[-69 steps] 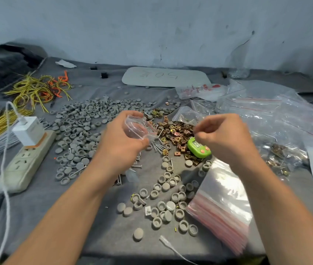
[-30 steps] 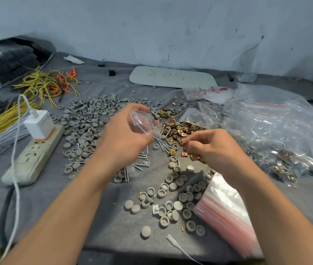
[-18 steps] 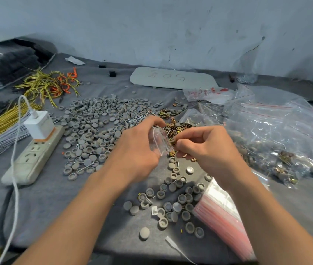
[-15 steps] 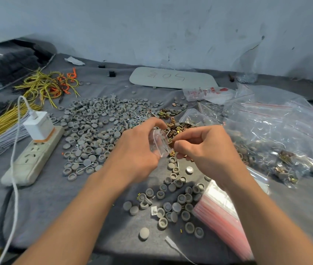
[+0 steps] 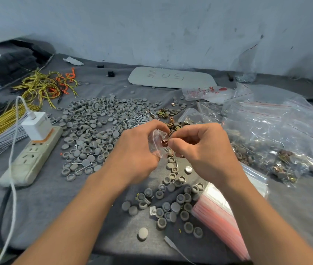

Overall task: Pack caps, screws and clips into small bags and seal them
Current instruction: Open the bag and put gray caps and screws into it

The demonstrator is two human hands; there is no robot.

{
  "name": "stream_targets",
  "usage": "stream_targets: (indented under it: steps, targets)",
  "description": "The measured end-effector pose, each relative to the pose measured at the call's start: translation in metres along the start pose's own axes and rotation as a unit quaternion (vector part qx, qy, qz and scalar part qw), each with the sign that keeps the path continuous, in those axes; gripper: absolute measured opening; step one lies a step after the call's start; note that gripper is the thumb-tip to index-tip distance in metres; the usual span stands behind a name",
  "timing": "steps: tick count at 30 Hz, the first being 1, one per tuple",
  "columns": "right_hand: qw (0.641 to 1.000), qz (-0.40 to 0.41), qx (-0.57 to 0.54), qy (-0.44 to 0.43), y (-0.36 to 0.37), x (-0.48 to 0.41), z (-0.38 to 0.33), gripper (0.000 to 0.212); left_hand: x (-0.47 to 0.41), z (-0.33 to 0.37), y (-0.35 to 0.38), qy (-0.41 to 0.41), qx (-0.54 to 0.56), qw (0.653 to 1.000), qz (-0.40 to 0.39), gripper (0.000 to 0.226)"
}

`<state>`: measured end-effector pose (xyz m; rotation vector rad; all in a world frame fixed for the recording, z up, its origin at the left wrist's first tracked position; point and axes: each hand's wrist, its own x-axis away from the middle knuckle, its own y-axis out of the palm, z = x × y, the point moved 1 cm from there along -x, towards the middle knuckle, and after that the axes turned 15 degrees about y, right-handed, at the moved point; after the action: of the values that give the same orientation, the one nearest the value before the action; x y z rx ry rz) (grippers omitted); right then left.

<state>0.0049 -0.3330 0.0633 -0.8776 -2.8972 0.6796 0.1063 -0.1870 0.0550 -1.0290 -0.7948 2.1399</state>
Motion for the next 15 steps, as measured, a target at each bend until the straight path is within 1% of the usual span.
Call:
stream_targets:
  steps: [6, 15]
  targets:
    - [0.993, 0.041, 0.058, -0.097, 0.0031, 0.0067, -0.0051, 0.017, -0.0004, -0.0015, -0.0013, 0.01, 0.033, 0.999, 0.03, 0.053]
    - [0.982, 0.094, 0.074, -0.148, 0.0057, 0.0072, -0.0045, 0.016, 0.0006, 0.0045, -0.0068, 0.02, 0.073, 0.997, 0.034, 0.055]
